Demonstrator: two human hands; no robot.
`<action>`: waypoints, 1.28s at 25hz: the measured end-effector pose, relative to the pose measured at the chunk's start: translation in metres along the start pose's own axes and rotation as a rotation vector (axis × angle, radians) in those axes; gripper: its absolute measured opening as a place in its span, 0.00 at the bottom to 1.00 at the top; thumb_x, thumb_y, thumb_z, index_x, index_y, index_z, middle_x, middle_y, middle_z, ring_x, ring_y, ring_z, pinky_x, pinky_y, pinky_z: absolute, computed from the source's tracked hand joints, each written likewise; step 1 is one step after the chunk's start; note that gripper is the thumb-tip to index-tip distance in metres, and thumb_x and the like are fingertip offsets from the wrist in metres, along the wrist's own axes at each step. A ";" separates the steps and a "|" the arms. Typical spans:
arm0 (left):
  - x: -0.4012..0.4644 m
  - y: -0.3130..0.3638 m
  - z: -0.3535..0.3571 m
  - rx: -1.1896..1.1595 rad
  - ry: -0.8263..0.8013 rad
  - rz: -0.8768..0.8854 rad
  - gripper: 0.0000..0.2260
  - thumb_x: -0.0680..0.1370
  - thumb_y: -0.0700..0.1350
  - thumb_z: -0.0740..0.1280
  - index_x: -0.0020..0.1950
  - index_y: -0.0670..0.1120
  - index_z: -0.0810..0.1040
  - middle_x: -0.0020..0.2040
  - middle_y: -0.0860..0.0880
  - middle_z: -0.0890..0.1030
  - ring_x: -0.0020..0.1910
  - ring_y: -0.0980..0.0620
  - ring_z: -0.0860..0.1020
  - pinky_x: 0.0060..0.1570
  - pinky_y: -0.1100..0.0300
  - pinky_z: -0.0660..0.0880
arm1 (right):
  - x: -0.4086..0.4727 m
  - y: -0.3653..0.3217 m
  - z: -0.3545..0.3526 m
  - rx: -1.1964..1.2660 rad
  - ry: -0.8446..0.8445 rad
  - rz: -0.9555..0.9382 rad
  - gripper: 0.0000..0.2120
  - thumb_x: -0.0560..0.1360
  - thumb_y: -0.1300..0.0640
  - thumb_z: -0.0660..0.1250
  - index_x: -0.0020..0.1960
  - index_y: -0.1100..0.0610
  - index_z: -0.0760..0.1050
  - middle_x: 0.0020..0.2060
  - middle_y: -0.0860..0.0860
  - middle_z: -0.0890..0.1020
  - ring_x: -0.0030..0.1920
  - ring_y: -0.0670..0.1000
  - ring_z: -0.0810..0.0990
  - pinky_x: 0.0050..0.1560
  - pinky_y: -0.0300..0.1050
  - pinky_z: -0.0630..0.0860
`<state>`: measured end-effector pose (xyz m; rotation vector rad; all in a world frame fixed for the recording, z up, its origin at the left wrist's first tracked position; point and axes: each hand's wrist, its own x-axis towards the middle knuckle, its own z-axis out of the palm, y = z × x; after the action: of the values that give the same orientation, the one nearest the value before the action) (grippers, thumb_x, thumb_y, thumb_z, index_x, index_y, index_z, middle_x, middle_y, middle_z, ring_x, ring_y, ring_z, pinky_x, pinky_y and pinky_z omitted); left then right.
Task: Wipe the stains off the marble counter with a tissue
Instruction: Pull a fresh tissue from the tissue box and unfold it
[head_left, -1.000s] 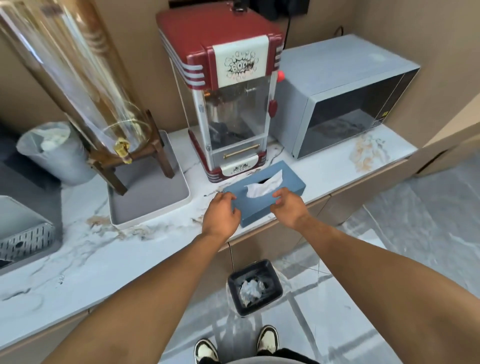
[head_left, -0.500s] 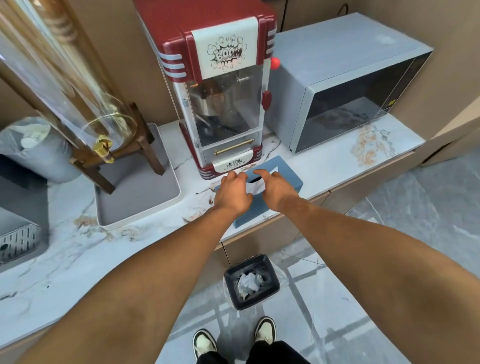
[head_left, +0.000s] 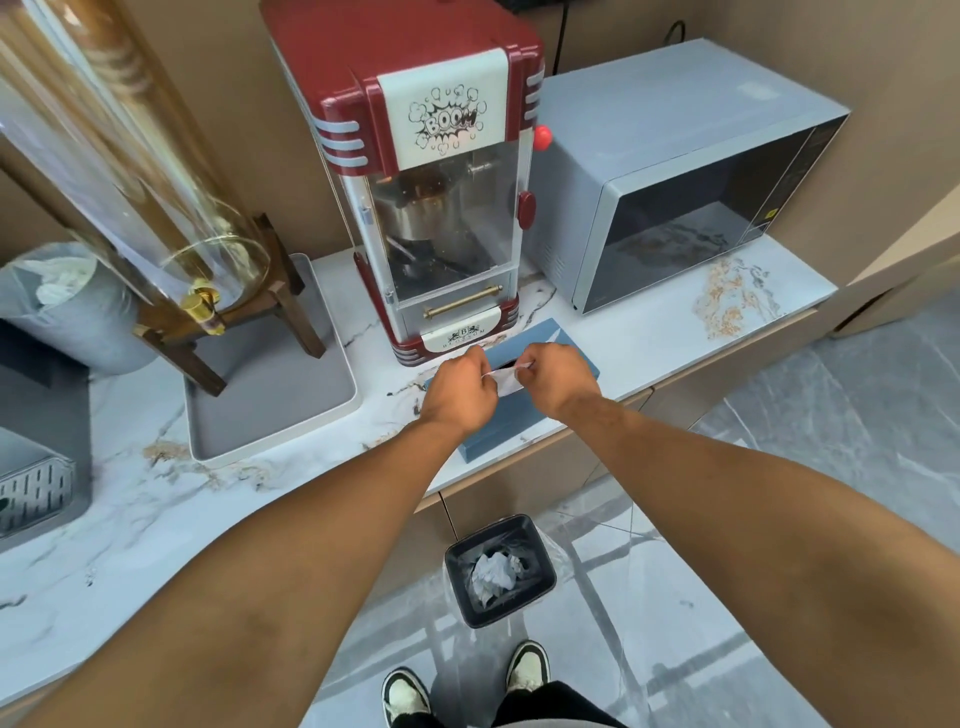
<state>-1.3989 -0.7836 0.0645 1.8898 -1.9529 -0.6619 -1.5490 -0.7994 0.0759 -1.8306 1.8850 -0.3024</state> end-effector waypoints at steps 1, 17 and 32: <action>0.001 0.003 -0.008 -0.017 0.006 -0.001 0.02 0.79 0.42 0.62 0.50 0.46 0.72 0.44 0.43 0.80 0.46 0.39 0.79 0.44 0.52 0.76 | 0.001 -0.006 -0.007 0.020 0.015 -0.008 0.07 0.78 0.55 0.63 0.50 0.53 0.80 0.44 0.55 0.83 0.45 0.57 0.81 0.46 0.51 0.81; -0.009 -0.034 -0.144 -0.407 0.241 -0.111 0.06 0.82 0.40 0.59 0.49 0.46 0.75 0.40 0.48 0.77 0.39 0.48 0.74 0.36 0.57 0.70 | 0.015 -0.100 -0.049 0.061 -0.007 -0.230 0.06 0.74 0.51 0.70 0.47 0.53 0.79 0.55 0.55 0.77 0.54 0.56 0.76 0.52 0.46 0.75; -0.139 -0.186 -0.142 -1.007 0.539 -0.654 0.12 0.78 0.34 0.68 0.39 0.48 0.80 0.38 0.54 0.82 0.35 0.56 0.80 0.28 0.72 0.74 | -0.064 -0.165 0.114 1.015 -0.655 0.157 0.35 0.71 0.56 0.77 0.72 0.48 0.64 0.61 0.56 0.80 0.56 0.59 0.83 0.55 0.58 0.80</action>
<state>-1.1584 -0.6593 0.0913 1.6907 -0.4493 -0.9279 -1.3507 -0.7290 0.0708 -0.9121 1.0694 -0.4291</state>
